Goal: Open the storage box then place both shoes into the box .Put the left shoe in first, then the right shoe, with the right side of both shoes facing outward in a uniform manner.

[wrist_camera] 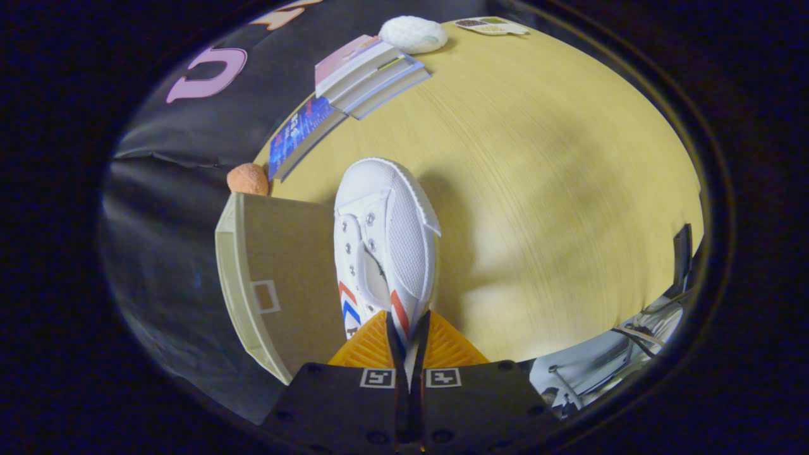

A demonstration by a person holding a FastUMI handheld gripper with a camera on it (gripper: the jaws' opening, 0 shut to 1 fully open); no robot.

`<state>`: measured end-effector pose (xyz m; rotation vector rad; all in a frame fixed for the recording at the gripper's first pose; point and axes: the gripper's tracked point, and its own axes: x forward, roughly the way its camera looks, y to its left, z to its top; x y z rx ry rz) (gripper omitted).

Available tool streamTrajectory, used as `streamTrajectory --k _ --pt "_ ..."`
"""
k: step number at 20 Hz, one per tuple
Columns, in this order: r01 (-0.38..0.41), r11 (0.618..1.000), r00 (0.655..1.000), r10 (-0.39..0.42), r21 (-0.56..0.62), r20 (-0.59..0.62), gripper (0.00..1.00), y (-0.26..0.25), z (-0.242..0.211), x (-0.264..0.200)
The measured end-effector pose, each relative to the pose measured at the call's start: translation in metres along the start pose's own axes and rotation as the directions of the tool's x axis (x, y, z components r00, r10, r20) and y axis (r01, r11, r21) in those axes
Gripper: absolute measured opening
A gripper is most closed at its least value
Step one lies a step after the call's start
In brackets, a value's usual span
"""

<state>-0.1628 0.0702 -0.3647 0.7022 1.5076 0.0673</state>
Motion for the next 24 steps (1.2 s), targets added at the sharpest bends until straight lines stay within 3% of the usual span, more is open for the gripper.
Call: streamTrajectory --k 9,14,18,24 --pt "-0.106 0.987 0.985 0.121 -0.124 0.121 0.03 0.12 0.014 -0.065" --pt "-0.158 0.967 0.978 0.181 -0.198 0.102 0.03 0.183 -0.01 -0.055" --pt "-0.123 0.959 0.985 0.148 -0.254 0.083 0.03 0.201 -0.032 -0.028" --pt "-0.005 0.956 0.992 0.042 -0.294 0.12 0.05 0.189 -0.037 0.01"
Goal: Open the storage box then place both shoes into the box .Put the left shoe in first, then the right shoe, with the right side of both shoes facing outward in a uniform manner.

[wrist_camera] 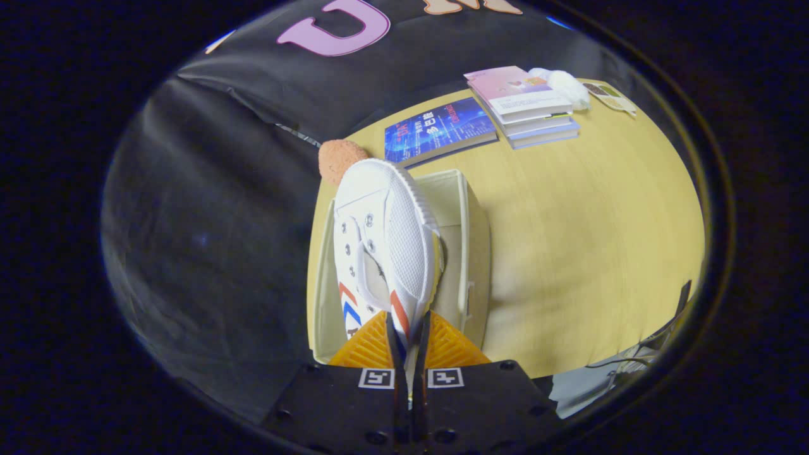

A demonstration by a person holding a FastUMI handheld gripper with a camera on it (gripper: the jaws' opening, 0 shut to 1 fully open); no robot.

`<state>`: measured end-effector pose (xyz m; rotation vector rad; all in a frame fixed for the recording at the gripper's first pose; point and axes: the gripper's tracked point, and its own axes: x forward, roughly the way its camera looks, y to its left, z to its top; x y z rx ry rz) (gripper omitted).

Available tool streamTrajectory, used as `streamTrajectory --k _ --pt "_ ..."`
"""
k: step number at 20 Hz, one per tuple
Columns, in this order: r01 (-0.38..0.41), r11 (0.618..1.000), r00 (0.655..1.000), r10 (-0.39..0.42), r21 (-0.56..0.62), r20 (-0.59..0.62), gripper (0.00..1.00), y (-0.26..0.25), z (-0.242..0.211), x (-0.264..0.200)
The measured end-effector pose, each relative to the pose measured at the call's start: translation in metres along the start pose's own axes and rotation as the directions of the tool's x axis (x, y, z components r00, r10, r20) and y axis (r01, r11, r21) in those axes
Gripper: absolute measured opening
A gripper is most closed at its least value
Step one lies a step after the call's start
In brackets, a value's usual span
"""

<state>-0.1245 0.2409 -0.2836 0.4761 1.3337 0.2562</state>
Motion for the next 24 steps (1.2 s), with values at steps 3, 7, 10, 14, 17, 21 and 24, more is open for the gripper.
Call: streamTrajectory --k 3,7,10,14,17,21,24 --pt "0.032 0.999 0.999 -0.032 0.017 -0.012 0.07 -0.007 -0.005 0.012" --pt "-0.005 0.998 1.0 0.005 0.069 0.004 0.38 -0.002 -0.003 0.012" --pt "-0.003 0.998 1.0 0.004 0.061 -0.007 0.38 -0.002 -0.005 0.018" --pt "-0.004 0.998 1.0 0.005 0.058 -0.005 0.38 -0.003 -0.002 0.017" --pt "0.001 0.999 1.0 -0.002 0.042 0.015 0.38 -0.006 0.007 0.013" --pt "0.034 0.999 0.991 -0.031 -0.025 0.13 0.38 -0.013 0.041 -0.007" --pt "0.066 0.995 0.959 -0.042 -0.076 0.279 0.38 -0.015 0.085 -0.039"
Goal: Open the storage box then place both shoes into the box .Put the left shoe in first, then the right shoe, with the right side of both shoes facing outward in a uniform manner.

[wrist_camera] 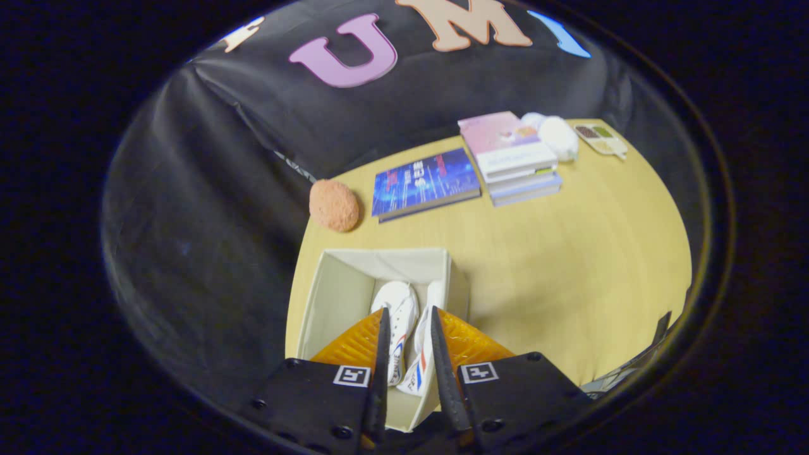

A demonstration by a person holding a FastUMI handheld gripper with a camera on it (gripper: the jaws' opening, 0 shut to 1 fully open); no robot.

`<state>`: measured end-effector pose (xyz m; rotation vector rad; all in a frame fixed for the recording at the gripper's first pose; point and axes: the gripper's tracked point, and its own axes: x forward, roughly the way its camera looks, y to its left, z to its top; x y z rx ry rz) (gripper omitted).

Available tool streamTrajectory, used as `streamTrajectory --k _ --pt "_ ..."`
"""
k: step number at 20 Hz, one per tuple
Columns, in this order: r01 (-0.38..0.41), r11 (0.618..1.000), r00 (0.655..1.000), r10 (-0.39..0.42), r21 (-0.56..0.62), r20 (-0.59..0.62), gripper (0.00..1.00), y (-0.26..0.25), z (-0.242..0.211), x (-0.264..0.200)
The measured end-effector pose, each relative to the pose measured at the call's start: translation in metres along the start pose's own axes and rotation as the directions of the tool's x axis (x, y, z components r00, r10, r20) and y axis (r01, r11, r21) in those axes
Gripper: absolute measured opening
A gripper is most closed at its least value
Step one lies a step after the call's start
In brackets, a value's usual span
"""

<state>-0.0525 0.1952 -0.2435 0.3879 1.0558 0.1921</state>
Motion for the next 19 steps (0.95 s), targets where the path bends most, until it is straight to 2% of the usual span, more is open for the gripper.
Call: streamTrajectory --k 2,5,10,13,17,19 --pt "0.011 0.999 0.991 -0.006 -0.038 0.132 0.38 -0.002 0.039 -0.019" --pt "0.024 0.995 0.943 0.008 -0.092 0.332 0.37 0.004 0.095 -0.054" --pt "0.098 0.976 0.793 0.041 -0.194 0.608 0.37 0.011 0.171 -0.131" --pt "0.139 0.964 0.725 0.056 -0.226 0.686 0.37 0.014 0.198 -0.171" --pt "0.157 0.961 0.667 0.066 -0.227 0.742 0.37 0.004 0.227 -0.202" --pt "0.166 0.961 0.655 0.061 -0.222 0.754 0.37 -0.001 0.233 -0.21"
